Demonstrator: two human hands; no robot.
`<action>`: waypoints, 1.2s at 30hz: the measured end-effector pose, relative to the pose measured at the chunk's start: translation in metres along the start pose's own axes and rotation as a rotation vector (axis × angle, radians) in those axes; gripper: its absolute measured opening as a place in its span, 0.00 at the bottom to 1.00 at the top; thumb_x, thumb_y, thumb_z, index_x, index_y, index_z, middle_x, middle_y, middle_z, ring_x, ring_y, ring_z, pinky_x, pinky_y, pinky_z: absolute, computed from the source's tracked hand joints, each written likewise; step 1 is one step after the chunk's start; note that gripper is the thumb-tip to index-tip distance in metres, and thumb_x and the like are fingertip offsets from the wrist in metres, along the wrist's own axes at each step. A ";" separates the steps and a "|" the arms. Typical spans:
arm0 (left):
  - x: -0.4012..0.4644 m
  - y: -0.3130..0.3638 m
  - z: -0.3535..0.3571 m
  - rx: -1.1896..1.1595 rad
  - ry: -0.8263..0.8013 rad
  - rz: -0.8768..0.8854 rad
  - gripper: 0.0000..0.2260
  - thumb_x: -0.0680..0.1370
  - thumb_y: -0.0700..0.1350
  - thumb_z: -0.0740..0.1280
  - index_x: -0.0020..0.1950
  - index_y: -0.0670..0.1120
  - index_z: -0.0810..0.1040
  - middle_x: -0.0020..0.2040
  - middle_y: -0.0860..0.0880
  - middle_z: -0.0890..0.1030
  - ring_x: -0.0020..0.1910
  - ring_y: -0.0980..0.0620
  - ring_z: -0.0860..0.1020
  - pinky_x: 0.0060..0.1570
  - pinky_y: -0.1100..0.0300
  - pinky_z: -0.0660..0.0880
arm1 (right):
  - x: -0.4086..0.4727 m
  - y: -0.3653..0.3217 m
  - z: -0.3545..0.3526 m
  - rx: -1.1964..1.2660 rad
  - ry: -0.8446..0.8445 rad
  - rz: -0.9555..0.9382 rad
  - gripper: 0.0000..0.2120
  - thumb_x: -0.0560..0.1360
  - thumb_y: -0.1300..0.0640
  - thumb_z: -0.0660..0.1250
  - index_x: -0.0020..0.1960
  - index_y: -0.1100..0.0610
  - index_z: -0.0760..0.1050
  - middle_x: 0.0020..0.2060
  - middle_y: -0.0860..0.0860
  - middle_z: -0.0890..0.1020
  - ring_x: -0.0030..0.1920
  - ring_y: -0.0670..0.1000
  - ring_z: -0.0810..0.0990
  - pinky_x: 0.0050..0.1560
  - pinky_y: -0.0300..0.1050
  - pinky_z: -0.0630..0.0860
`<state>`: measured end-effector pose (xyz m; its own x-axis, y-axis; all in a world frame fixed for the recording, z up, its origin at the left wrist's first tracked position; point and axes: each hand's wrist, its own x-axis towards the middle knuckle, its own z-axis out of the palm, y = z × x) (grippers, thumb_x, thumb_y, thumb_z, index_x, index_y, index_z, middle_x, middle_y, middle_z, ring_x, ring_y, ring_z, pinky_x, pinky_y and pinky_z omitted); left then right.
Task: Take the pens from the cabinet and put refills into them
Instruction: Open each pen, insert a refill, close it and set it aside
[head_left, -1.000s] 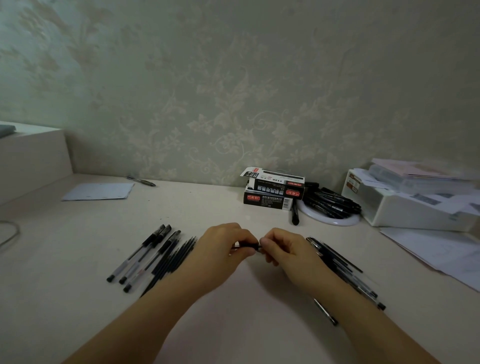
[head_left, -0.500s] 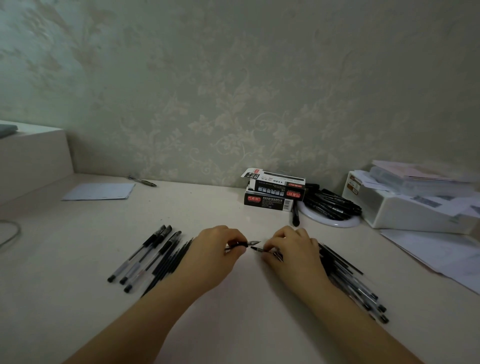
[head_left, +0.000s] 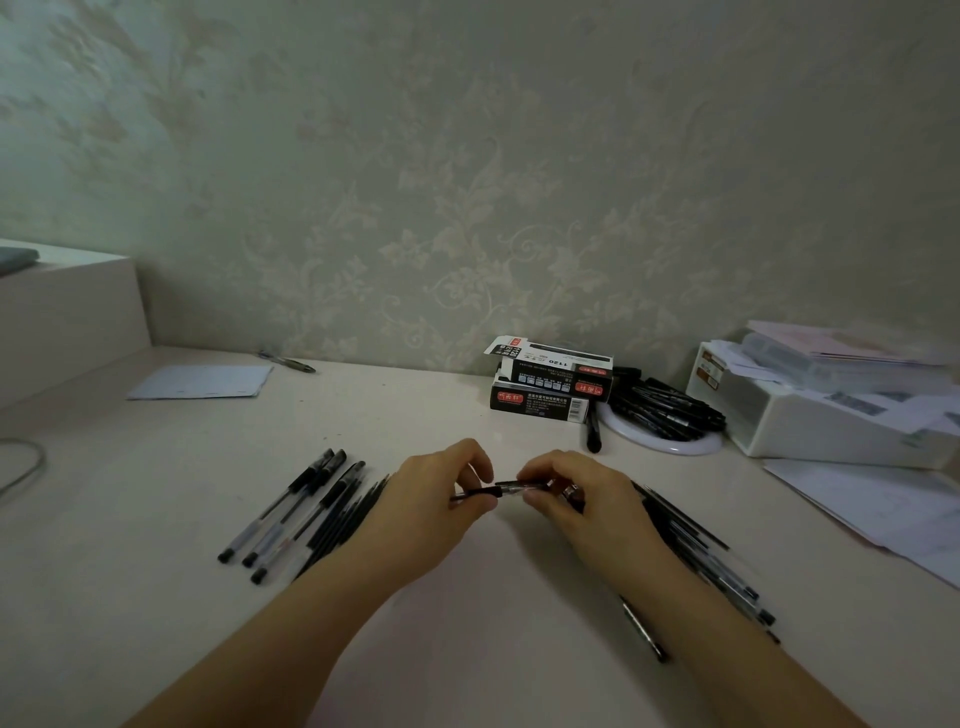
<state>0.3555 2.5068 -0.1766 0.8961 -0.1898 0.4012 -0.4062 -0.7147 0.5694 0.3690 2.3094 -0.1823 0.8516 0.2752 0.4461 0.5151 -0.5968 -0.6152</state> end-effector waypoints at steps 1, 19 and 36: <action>0.000 0.001 0.001 -0.005 -0.003 0.012 0.06 0.75 0.48 0.70 0.46 0.55 0.74 0.39 0.60 0.78 0.36 0.70 0.73 0.36 0.76 0.68 | 0.000 -0.001 0.001 0.014 -0.011 -0.006 0.07 0.75 0.58 0.71 0.50 0.47 0.81 0.44 0.41 0.82 0.48 0.39 0.77 0.48 0.29 0.72; 0.002 0.005 -0.001 0.036 -0.019 0.149 0.06 0.76 0.48 0.68 0.42 0.52 0.73 0.38 0.57 0.75 0.35 0.59 0.72 0.36 0.66 0.67 | -0.005 -0.004 -0.005 0.221 -0.039 0.062 0.05 0.75 0.57 0.72 0.48 0.48 0.85 0.43 0.41 0.85 0.46 0.41 0.83 0.50 0.33 0.77; 0.004 0.008 -0.007 0.057 0.159 0.074 0.05 0.77 0.47 0.68 0.43 0.51 0.73 0.40 0.56 0.77 0.36 0.59 0.74 0.36 0.66 0.69 | -0.002 -0.007 -0.002 0.151 0.089 0.101 0.13 0.74 0.52 0.73 0.58 0.44 0.79 0.44 0.43 0.83 0.43 0.42 0.81 0.45 0.33 0.78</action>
<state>0.3544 2.5054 -0.1657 0.8229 -0.1375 0.5513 -0.4551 -0.7403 0.4947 0.3637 2.3115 -0.1771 0.8913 0.1482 0.4285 0.4418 -0.4964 -0.7472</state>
